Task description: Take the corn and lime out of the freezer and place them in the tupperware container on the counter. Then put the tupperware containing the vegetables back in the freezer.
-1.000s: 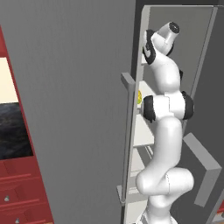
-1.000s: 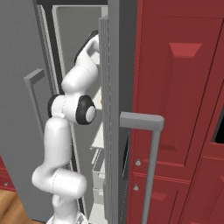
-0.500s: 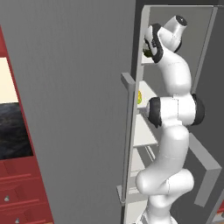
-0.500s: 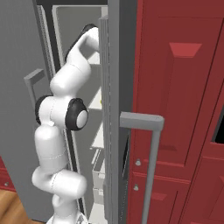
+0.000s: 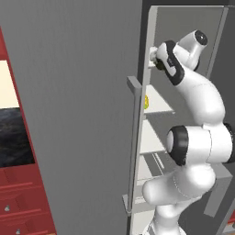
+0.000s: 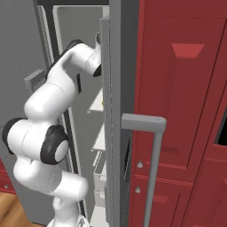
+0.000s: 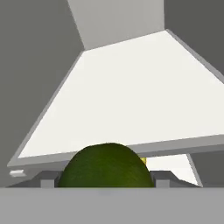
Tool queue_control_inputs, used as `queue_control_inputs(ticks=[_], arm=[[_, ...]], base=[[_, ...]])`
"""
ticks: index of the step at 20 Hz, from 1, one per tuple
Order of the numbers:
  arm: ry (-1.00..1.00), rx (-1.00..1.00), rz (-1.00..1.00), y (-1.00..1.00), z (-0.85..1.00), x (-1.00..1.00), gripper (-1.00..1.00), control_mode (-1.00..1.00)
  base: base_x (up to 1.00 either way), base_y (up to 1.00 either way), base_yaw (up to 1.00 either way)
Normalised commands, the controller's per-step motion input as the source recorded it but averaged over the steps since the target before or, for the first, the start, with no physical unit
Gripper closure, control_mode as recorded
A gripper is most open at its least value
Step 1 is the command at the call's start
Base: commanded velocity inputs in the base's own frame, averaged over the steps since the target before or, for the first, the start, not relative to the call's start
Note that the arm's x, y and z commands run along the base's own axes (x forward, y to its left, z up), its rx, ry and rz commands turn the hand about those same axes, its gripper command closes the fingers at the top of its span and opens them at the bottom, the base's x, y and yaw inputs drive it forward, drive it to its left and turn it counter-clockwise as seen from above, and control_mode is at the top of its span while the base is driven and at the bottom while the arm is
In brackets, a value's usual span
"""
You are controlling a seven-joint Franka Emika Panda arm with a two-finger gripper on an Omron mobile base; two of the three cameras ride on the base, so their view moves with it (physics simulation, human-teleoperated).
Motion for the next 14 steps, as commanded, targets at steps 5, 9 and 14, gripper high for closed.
queue_control_inputs(ticks=[5,9,14], arm=[[0.00,0.00,-0.06,0.02,0.00,-1.00,1.00,-1.00],[0.03,0.00,-0.04,0.00,0.05,-1.00,1.00,-1.00],[0.13,-0.03,-0.03,0.00,0.14,-1.00,1.00,-1.00]], base=[[0.00,0.00,0.00],[0.00,0.00,0.00],[0.00,0.00,0.00]])
